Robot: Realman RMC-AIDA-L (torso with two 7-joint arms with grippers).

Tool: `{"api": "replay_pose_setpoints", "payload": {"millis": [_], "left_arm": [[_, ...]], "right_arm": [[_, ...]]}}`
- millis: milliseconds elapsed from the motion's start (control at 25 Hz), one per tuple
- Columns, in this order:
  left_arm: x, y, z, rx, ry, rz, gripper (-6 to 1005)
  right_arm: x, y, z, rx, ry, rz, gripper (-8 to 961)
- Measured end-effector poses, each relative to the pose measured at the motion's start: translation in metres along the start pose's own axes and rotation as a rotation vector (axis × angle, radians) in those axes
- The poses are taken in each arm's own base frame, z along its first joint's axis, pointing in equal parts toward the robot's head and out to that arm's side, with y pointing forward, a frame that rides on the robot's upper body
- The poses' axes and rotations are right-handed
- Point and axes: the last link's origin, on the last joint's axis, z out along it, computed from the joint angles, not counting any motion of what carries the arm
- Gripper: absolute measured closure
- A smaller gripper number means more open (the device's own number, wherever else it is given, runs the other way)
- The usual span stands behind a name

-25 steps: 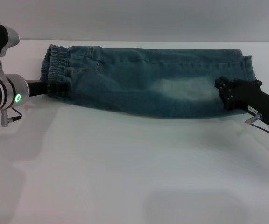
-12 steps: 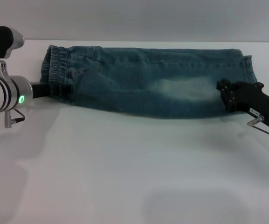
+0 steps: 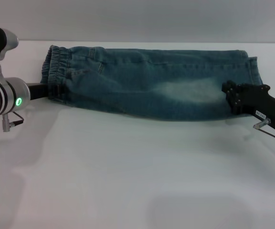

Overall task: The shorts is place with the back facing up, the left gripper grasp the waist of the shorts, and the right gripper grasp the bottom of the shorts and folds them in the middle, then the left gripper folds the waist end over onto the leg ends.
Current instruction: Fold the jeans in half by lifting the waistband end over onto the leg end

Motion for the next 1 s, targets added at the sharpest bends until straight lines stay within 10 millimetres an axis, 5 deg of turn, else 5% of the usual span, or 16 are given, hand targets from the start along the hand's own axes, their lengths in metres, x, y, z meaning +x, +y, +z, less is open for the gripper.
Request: {"api": "replay_pose_setpoints", "payload": {"millis": [200,480,1000], "left_arm": [[-0.0008,-0.001,-0.0003,0.002,0.002,0.0,385],[-0.0003,-0.0009,-0.0004,0.002,0.009,0.002,889],[0.0069,0.0044,-0.0062,-0.021,0.05,-0.019,990]], "right_arm": [[0.0001,0.0,-0.0002,0.0,0.0,0.002,906],[-0.0001,0.0002,-0.0003,-0.002,-0.001,0.011,907],[0.0001,0.0002,-0.0004,-0.001,-0.002,0.013,931]]}}
